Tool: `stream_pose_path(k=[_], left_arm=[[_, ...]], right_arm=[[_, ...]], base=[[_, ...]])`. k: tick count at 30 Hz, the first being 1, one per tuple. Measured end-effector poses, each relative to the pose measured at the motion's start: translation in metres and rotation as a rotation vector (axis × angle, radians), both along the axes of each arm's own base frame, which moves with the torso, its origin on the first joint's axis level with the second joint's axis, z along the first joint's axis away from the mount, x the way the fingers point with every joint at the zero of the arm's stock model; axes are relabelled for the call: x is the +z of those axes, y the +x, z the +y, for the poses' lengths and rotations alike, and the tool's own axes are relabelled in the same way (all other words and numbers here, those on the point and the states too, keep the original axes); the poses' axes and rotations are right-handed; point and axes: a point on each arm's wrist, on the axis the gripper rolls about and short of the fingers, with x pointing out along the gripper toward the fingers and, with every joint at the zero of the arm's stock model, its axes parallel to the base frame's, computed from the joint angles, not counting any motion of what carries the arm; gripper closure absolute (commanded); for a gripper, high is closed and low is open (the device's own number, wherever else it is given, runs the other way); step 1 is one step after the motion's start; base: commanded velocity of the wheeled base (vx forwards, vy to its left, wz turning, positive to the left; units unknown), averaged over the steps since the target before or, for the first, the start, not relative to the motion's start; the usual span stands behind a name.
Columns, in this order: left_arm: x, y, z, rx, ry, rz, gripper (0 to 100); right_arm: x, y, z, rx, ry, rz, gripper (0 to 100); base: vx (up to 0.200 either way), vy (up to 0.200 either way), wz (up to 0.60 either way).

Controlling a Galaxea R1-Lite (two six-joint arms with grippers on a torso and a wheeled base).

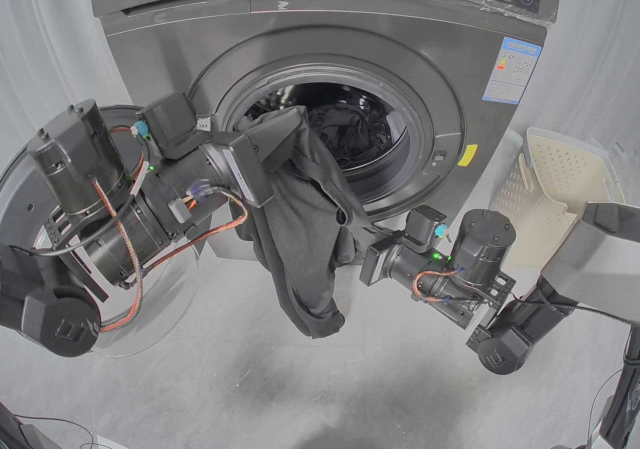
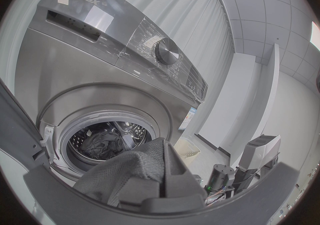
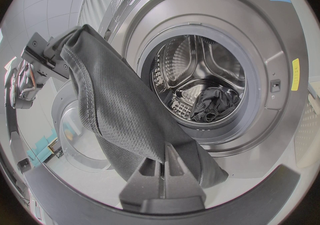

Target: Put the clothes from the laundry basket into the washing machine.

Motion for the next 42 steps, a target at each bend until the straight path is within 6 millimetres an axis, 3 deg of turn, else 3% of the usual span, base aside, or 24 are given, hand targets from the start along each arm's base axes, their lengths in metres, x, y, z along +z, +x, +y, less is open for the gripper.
stream_pose_path(k=[11,12,24,35,42], left_arm=[[-0.001,0.001,0.000,0.004,0.004,0.003,100],[-0.001,0.001,0.000,0.004,0.003,0.003,100],[-0.001,0.000,-0.001,-0.001,0.003,0.001,100],[-0.001,0.000,-0.001,-0.003,0.003,0.002,100],[-0.001,0.000,0.000,-0.001,0.004,0.003,100]], right_arm=[[0.010,-0.018,-0.011,0.012,-0.004,-0.002,100],[0.010,-0.020,-0.011,0.013,-0.009,0.000,0],[0.010,-0.019,-0.009,0.018,0.002,-0.028,0],[0.003,0.000,0.002,0.007,0.011,-0.044,0],[0.001,0.013,-0.004,-0.028,0.023,-0.060,0]], base=[[0.000,0.000,0.00],[0.000,0.000,0.00],[0.000,0.000,0.00],[0.000,0.000,0.00],[0.000,0.000,0.00]])
